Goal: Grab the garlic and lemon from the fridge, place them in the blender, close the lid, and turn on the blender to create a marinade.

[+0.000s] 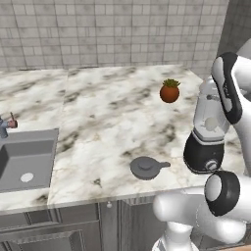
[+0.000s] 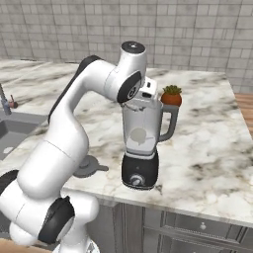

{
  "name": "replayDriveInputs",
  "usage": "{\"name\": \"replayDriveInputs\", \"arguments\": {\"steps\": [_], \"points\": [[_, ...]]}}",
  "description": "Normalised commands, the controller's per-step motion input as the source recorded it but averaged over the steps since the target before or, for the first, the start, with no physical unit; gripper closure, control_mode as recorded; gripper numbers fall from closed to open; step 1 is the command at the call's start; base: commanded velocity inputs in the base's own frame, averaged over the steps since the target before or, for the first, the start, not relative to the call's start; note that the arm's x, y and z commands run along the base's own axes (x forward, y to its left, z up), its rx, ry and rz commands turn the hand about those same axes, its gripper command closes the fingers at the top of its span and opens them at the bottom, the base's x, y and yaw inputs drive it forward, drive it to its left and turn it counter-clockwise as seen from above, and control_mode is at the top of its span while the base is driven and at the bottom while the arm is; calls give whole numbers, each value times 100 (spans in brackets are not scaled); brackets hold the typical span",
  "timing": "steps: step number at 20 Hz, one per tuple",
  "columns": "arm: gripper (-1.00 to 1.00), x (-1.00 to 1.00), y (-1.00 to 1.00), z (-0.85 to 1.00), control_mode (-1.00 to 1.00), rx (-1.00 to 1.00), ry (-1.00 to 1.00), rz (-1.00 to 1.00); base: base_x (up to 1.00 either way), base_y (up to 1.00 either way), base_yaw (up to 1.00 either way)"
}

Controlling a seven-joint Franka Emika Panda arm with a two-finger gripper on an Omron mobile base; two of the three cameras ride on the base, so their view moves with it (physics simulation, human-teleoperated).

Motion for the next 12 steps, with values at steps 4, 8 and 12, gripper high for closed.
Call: {"name": "replayDriveInputs", "arguments": {"steps": [4,8,12], "points": [[100,45,-37,-4,-100,0,0,15,0,0,0],[100,70,-26,-39,-100,0,4,15,0,0,0],[100,65,0,-91,-100,0,4,11,0,0,0]]}}
